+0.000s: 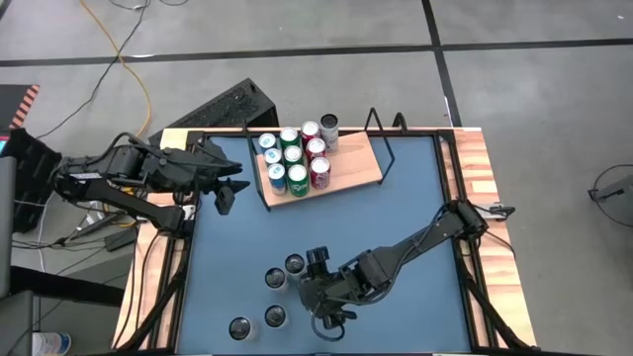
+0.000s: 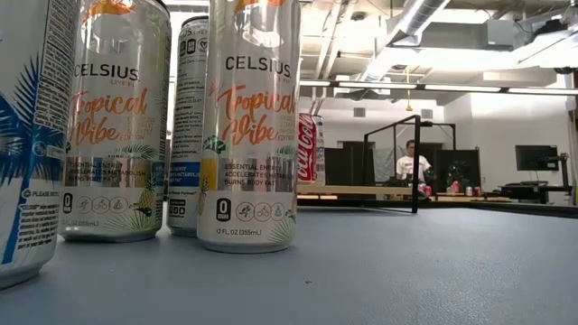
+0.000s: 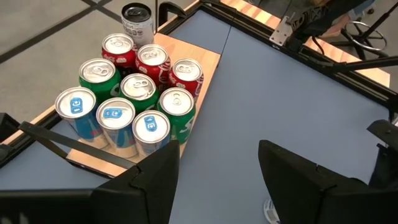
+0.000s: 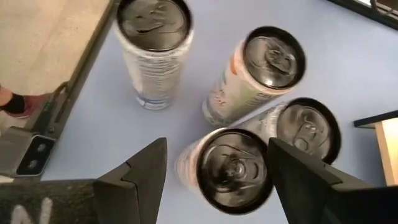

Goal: Place canned beverage on shelf
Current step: Put the top right white yellow soda can on the shelf

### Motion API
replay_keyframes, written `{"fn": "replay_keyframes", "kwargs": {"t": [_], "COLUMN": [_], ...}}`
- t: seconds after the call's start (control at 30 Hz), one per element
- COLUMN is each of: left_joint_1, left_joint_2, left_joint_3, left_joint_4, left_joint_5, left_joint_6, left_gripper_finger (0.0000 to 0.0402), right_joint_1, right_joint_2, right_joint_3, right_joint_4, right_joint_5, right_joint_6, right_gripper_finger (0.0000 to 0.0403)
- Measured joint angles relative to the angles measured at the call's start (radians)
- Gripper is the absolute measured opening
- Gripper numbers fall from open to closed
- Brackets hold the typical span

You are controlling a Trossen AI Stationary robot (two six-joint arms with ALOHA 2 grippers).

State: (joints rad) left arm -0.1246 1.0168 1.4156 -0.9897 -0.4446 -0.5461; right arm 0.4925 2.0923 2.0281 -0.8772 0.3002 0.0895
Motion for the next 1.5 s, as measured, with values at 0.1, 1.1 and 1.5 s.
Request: {"fn": "replay_keyframes", "kwargs": {"t": [0.1,1.1,1.5], "left_joint_1": [0.0,0.0,0.0], "left_joint_2": [0.0,0.0,0.0], "left_joint_3": [0.0,0.0,0.0], "left_joint_4": [0.0,-0.014,-0.014], "left_joint_5": [0.0,-0.037,-0.037], "left_joint_6": [0.0,-0.024,-0.024], "left_gripper_finger": [0.0206,0.0206,0.0206], "right_joint_1": [-0.015,-0.043,-0.041], "right_joint_2": [0.003,0.004,0.0], "right_joint_3": [0.0,-0.108,-0.109], "right_joint_4": [-0.003,0.059,0.053], "right_joint_5": [0.012,-0.058,-0.077], "right_joint_6": [0.0,0.044,0.063], "right_gripper_finger": [0.026,0.026,0.026]}}
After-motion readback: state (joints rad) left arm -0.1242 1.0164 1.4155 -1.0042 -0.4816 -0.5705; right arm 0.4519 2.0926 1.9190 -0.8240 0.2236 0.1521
